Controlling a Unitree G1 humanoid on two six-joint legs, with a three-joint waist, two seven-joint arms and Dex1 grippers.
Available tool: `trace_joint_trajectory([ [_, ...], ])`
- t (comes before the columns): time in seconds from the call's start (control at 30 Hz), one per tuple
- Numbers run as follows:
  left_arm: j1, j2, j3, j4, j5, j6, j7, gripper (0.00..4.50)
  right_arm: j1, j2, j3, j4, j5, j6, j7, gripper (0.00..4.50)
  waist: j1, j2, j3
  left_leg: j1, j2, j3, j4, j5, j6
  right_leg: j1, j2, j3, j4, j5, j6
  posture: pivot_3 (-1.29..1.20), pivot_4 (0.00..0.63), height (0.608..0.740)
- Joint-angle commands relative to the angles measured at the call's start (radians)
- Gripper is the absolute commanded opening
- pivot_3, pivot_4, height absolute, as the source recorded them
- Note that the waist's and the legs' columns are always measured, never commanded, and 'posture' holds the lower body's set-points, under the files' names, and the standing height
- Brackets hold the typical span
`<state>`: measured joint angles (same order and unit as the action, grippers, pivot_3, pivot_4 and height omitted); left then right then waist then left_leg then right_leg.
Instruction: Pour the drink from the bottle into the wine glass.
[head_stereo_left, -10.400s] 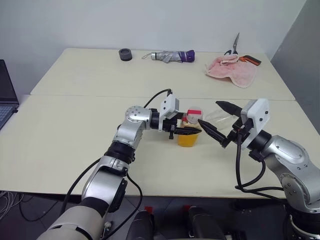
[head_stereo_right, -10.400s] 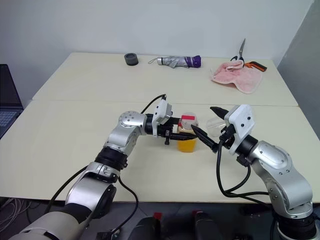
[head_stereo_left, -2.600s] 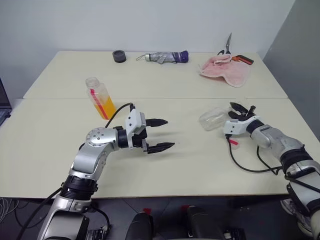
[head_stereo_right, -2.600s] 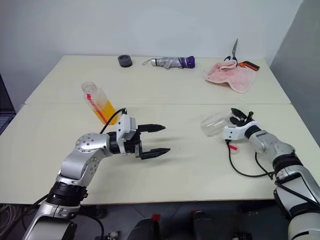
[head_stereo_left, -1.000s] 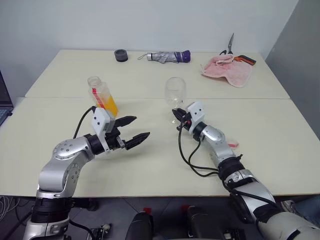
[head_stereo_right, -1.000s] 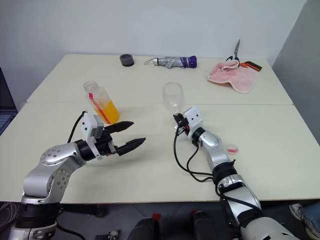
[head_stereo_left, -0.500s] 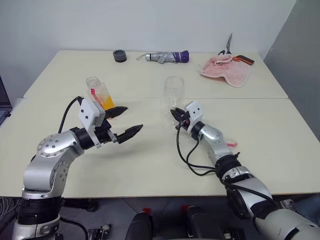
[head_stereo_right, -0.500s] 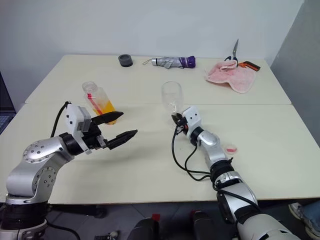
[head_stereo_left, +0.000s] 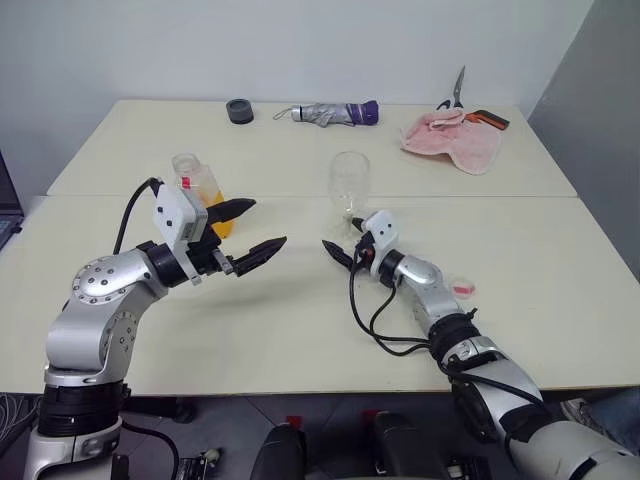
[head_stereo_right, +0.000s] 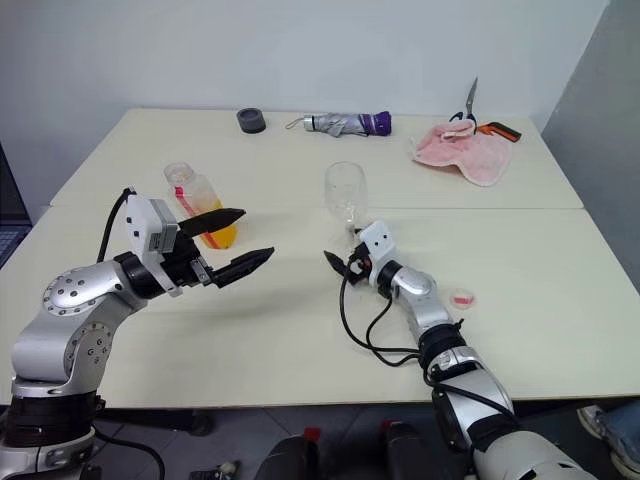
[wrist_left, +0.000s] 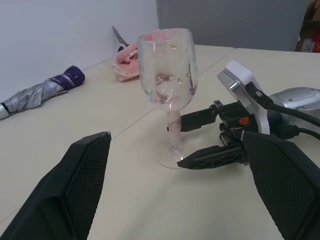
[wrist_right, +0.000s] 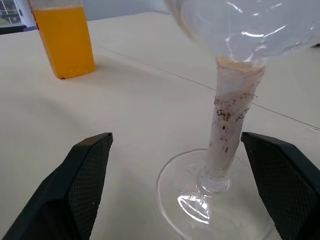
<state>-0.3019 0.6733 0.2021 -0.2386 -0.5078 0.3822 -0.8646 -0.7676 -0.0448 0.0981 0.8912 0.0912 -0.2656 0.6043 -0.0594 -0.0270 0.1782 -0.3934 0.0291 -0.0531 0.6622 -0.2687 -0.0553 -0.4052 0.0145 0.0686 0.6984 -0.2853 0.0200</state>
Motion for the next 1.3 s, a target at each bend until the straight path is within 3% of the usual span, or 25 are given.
trace_joint_trajectory([
  [0.03,-0.017,-0.008,0.005,-0.021,-0.002,-0.026,0.012,4.50,0.035,-0.022,-0.004,-0.124,0.014,0.042,0.043,4.45,0.000,0.000,0.000,0.000,0.000,0.000,0.000,0.000,0.000,0.000,0.000,0.000,0.000,0.000,0.000,0.00,0.150,0.740],
  [0.4,-0.003,-0.031,-0.011,-0.014,0.010,-0.031,0.023,4.50,0.144,-0.058,-0.012,-0.389,0.038,0.214,0.029,4.45,0.001,0.000,0.000,0.000,0.000,0.000,0.000,0.000,0.000,0.000,0.000,0.000,0.000,0.000,0.000,0.00,0.150,0.740],
  [0.77,0.069,0.004,0.014,-0.026,0.011,-0.023,0.021,4.50,0.018,0.030,-0.041,-0.210,0.031,0.201,-0.032,4.45,0.001,0.000,0.000,0.000,0.000,0.000,0.000,0.000,0.000,0.000,0.000,0.000,0.000,0.000,0.000,0.00,0.150,0.740],
  [0.87,0.086,0.010,0.023,-0.034,0.008,-0.024,0.028,4.50,-0.007,0.043,-0.053,-0.161,0.029,0.180,-0.035,3.88,0.001,0.000,0.000,0.000,0.000,0.000,0.000,0.000,0.000,0.000,0.000,0.000,0.000,0.000,0.000,0.00,0.150,0.740],
  [1.2,0.110,0.021,0.044,-0.062,-0.002,-0.008,0.046,4.50,-0.045,0.057,-0.063,-0.080,0.013,0.114,-0.063,0.19,-0.001,0.001,0.000,0.000,0.000,0.000,-0.001,0.000,0.000,-0.001,0.000,0.000,-0.001,0.000,0.000,0.00,0.150,0.740],
  [1.3,0.109,0.021,0.044,-0.063,-0.001,-0.006,0.046,4.50,-0.051,0.060,-0.065,-0.067,0.011,0.100,-0.071,0.08,-0.001,0.001,0.001,0.000,0.000,0.000,-0.001,0.000,0.000,-0.001,0.000,0.000,-0.001,0.000,0.000,0.00,0.150,0.740],
])
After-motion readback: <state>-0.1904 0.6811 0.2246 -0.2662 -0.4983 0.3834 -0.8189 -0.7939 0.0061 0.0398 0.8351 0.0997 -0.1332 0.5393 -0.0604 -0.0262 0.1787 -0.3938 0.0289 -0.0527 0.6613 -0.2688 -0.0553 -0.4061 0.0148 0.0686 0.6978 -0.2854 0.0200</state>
